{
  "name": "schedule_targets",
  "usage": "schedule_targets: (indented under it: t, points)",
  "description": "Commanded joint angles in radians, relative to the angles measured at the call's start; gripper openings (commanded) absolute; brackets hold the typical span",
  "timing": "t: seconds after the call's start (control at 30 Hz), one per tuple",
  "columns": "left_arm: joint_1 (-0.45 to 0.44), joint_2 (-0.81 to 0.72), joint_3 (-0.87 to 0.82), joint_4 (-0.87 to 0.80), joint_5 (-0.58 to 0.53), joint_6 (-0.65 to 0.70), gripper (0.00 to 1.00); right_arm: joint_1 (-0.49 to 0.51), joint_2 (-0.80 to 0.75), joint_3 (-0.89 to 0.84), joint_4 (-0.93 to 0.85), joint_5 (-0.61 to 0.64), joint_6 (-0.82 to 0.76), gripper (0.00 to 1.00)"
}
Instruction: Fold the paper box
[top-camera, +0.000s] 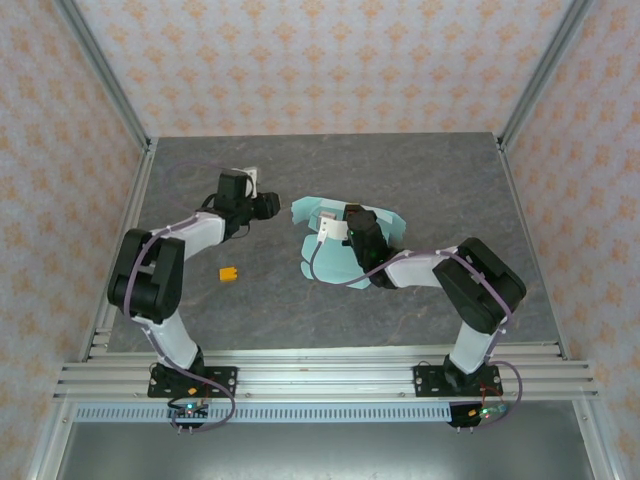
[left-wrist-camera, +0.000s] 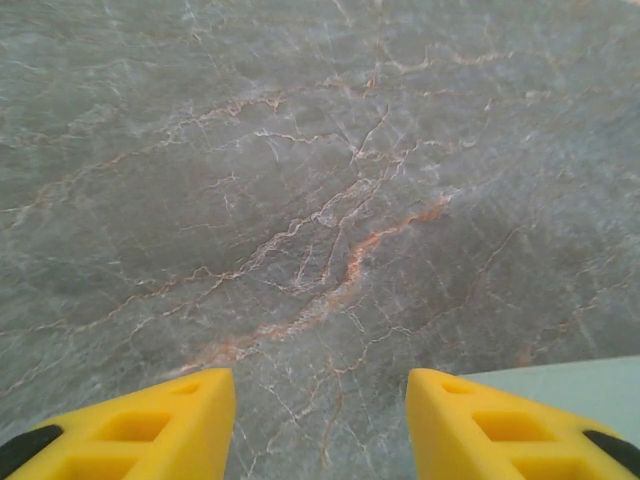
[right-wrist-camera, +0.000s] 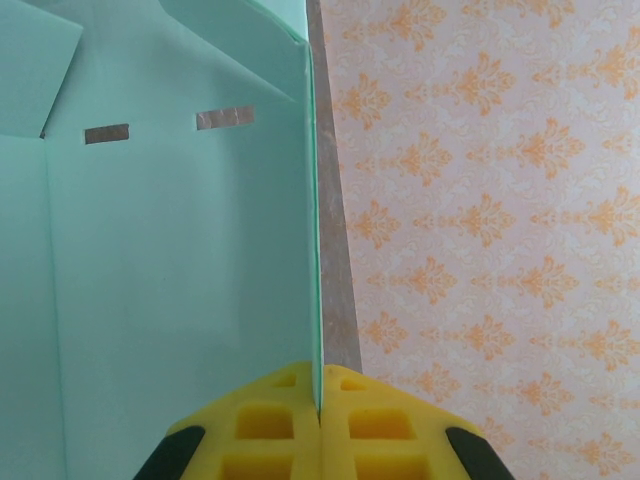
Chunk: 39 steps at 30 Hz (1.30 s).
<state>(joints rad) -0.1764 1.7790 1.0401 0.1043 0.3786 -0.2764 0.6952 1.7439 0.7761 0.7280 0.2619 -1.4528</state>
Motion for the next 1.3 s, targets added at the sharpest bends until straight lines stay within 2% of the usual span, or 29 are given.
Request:
schedule_targets:
  t: [0.0,0.17,0.4,0.53,0.8,1.27]
  points:
    - [-0.002,0.066,0.099,-0.108,0.049,0.066,0.5,0.008,0.012,-0.005,0.009,-0.012,0.006,0.0]
    - [-0.003,0.197,0.245,-0.191,0.14,0.117,0.55,0.008,0.018,0.0,0.004,-0.008,0.008,0.0]
    - [-0.013,0.28,0.363,-0.279,0.285,0.19,0.57,0.007,0.021,0.007,0.001,-0.006,0.011,0.0]
    - [-0.025,0.248,0.328,-0.275,0.337,0.227,0.56,0.007,0.019,0.006,0.001,-0.001,0.011,0.0]
    - [-0.045,0.161,0.193,-0.208,0.358,0.258,0.56,0.007,0.022,0.01,-0.002,-0.006,0.017,0.0]
    - [-0.084,0.099,0.157,-0.214,0.409,0.381,0.55,0.007,0.016,0.024,-0.024,-0.006,0.025,0.0]
